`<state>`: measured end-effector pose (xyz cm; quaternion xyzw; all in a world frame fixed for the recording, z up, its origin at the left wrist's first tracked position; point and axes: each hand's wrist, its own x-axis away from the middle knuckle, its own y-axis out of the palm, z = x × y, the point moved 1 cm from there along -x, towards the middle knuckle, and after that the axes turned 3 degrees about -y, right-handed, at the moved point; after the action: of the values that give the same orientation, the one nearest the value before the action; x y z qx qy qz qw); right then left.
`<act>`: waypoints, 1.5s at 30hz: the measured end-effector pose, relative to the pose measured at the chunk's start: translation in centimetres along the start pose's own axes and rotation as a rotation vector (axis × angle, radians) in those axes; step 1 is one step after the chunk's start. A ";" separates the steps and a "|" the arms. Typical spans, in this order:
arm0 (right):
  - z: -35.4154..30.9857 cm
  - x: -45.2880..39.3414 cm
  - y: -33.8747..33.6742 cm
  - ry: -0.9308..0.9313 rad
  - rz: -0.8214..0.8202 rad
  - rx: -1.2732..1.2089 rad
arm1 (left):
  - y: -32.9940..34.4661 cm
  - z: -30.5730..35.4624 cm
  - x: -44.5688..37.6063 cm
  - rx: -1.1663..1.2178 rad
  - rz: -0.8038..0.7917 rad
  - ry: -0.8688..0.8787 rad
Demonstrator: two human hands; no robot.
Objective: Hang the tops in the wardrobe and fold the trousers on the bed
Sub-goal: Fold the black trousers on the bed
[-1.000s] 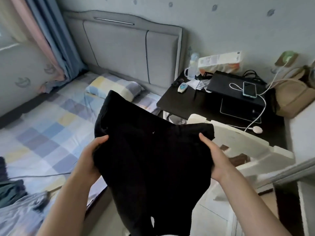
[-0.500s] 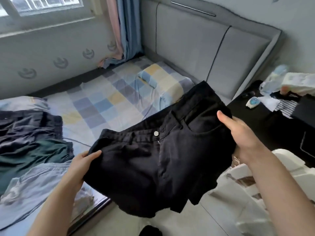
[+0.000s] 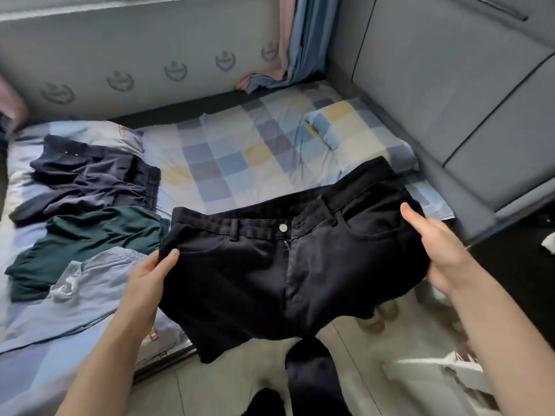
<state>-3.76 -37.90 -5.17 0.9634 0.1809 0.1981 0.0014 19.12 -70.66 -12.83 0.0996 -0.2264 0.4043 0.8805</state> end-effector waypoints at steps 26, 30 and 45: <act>16.8 -57.4 12.8 0.008 -0.278 1.245 | 8.5 -7.5 -47.0 -0.378 0.447 -0.322; 29.6 -56.0 8.5 0.229 -0.334 1.320 | 8.1 -22.0 -45.1 -0.430 0.333 -0.527; 46.8 -51.7 17.3 0.459 -0.548 0.982 | 0.3 -41.9 -43.9 -0.515 0.380 -0.616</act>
<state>-24.13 -68.91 -66.72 0.7023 0.4883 0.2866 -0.4315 7.20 -84.73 -70.64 -0.0506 -0.5858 0.4409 0.6782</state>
